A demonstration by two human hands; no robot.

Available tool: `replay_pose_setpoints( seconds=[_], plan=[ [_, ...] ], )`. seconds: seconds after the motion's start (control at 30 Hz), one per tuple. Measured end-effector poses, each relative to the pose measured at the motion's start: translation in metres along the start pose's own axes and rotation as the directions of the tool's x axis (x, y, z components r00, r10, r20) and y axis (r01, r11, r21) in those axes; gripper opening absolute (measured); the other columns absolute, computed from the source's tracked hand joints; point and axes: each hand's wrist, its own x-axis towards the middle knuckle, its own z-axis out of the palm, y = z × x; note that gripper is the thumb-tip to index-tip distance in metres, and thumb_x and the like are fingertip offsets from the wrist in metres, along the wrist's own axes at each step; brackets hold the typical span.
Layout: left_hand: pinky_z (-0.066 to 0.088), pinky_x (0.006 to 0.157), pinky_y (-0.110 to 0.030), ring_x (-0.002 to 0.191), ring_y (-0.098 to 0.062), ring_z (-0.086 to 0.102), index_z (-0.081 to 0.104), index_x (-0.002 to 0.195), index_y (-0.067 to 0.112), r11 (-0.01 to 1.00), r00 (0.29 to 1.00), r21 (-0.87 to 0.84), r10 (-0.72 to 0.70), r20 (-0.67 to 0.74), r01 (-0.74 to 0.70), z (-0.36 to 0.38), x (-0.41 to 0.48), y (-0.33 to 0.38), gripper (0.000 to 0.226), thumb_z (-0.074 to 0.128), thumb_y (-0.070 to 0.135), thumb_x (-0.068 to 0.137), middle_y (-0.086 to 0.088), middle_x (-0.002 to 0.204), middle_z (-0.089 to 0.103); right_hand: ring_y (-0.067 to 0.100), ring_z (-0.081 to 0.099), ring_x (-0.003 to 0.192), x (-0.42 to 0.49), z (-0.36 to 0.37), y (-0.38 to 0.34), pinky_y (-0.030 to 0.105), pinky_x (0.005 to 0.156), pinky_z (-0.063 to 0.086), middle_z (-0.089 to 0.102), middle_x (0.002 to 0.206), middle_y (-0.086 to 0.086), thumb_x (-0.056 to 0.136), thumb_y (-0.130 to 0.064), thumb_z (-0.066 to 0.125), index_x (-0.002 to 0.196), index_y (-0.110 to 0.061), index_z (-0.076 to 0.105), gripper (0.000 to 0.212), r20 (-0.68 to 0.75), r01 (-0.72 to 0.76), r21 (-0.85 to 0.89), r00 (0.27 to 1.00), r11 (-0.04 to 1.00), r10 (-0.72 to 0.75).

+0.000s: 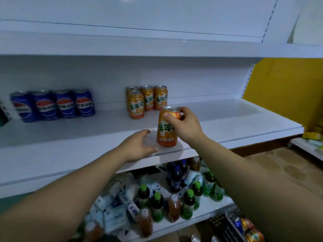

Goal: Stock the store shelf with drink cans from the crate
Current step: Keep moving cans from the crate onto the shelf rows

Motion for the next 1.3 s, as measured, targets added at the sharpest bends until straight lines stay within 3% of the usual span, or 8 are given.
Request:
replay_pose_setpoints(
  seconds=[0.1,0.17,0.4,0.57,0.87,1.3],
  plan=[
    [0.016,0.116,-0.046,0.144,-0.019,0.019,0.025,0.149,0.028,0.938,0.996,0.337,-0.084,0.010,0.076,-0.007,0.005,-0.024,0.077,0.045,0.068,0.085,0.003,0.159,0.019,0.017,0.060,0.101,0.015,0.016,0.004,0.037,0.087,0.052,0.060,0.107,-0.006,0.082,-0.047,0.068,0.126,-0.026,0.051,0.052,0.031,0.008,-0.026,1.000,1.000,-0.007],
    [0.003,0.115,-0.056,0.147,-0.018,0.004,0.018,0.149,0.037,0.904,0.988,0.411,-0.150,0.037,0.122,-0.006,0.008,-0.032,0.079,0.033,0.077,0.083,0.009,0.161,0.006,0.015,0.057,0.100,0.024,0.024,0.007,0.033,0.085,0.049,0.056,0.107,-0.008,0.084,-0.046,0.067,0.132,-0.026,0.047,0.056,0.040,0.012,-0.040,0.999,0.999,-0.011],
    [-0.003,0.115,-0.057,0.147,-0.015,-0.006,0.009,0.150,0.040,0.891,0.988,0.435,-0.154,0.023,0.129,0.000,0.014,-0.039,0.080,0.026,0.079,0.082,0.011,0.160,-0.003,0.021,0.055,0.116,0.057,0.048,0.029,0.037,0.092,0.048,0.056,0.129,0.000,0.086,-0.040,0.067,0.141,-0.026,0.036,0.065,0.054,0.091,-0.096,0.995,0.991,-0.087],
    [-0.004,0.115,-0.056,0.147,-0.014,-0.005,0.010,0.150,0.040,0.894,0.990,0.430,-0.144,0.010,0.126,0.001,0.014,-0.039,0.079,0.027,0.078,0.082,0.011,0.161,-0.001,0.026,0.056,0.111,0.085,0.060,0.041,0.047,0.095,0.050,0.054,0.125,0.005,0.081,-0.038,0.071,0.141,-0.027,0.034,0.072,0.075,0.125,-0.179,0.991,0.976,-0.113],
    [-0.006,0.116,-0.054,0.147,-0.011,-0.007,0.009,0.149,0.041,0.901,0.991,0.417,-0.135,0.001,0.122,0.002,0.013,-0.041,0.078,0.028,0.077,0.083,0.012,0.160,-0.002,0.028,0.050,0.124,0.143,0.089,0.043,0.045,0.102,0.043,0.051,0.137,0.005,0.084,-0.037,0.069,0.145,-0.026,0.029,0.074,0.074,0.102,-0.219,0.993,0.970,-0.088],
    [-0.010,0.116,-0.052,0.145,-0.008,-0.014,0.005,0.149,0.041,0.903,0.988,0.409,-0.154,0.024,0.131,0.002,0.012,-0.039,0.076,0.028,0.075,0.085,0.014,0.160,-0.007,0.026,0.050,0.124,0.166,0.108,0.048,0.051,0.103,0.042,0.053,0.134,0.001,0.080,-0.036,0.070,0.144,-0.027,0.029,0.076,0.058,0.151,-0.135,0.988,0.979,-0.144]
  ],
)
